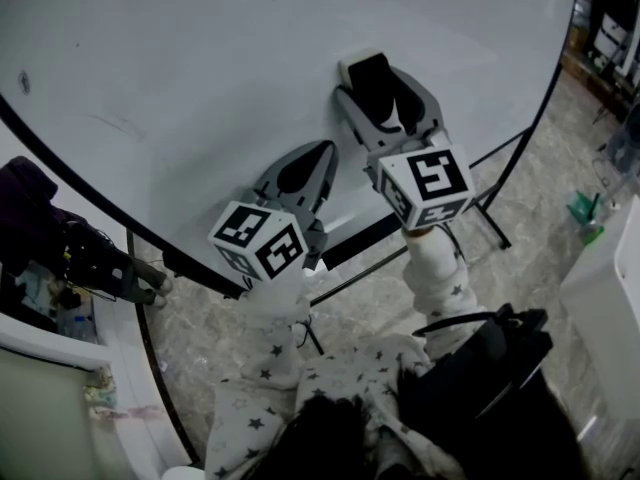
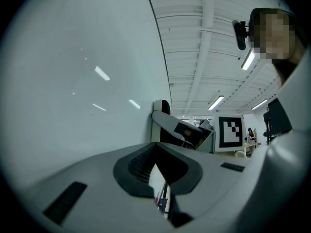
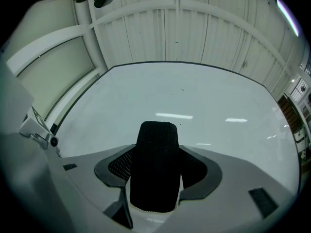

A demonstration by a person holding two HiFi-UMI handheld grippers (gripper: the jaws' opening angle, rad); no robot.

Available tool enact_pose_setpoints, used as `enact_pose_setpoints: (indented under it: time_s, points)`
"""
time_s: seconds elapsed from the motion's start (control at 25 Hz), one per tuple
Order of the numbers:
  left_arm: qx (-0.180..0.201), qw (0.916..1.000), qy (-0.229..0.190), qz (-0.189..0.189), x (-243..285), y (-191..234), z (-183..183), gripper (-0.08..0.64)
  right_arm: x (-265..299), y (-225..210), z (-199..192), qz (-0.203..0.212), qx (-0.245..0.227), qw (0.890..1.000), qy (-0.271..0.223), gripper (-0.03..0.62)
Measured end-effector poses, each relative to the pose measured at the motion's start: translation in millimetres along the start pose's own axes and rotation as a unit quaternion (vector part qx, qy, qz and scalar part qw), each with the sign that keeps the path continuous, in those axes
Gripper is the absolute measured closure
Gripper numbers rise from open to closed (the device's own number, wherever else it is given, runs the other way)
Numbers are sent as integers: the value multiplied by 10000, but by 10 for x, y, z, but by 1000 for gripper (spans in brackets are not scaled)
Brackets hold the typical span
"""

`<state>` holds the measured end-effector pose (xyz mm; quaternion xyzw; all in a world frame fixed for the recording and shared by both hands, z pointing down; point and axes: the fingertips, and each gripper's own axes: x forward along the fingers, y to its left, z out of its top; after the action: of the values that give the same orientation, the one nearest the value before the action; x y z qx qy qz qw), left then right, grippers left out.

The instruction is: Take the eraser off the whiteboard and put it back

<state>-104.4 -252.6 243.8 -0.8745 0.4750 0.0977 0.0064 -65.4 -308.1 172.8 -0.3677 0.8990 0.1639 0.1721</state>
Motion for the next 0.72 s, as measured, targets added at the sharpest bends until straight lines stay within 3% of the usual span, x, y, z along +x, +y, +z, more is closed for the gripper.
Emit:
enact_pose_setpoints:
  time_s: [0.12,0.48,0.52,0.56,0.72]
  points:
    - [-57,10000,21,10,7,156,28,559,162,50,-51,43,-77,10000,27,331]
    - [7,10000,5,5,-46,-92,55,558,-33,47,99,90,-31,9998,-173,330]
    - [-6,10000,8,13,-50,-78,54,560,-18,62,88,123,-42,9998,-154,326]
    - [-15,10000,10,19,-52,-70,49,558,-10,73,80,153,-30,9998,-148,277]
    - [-37,10000,-21,29,-66,-99,12,559,-115,39,80,95,14,9998,-194,273]
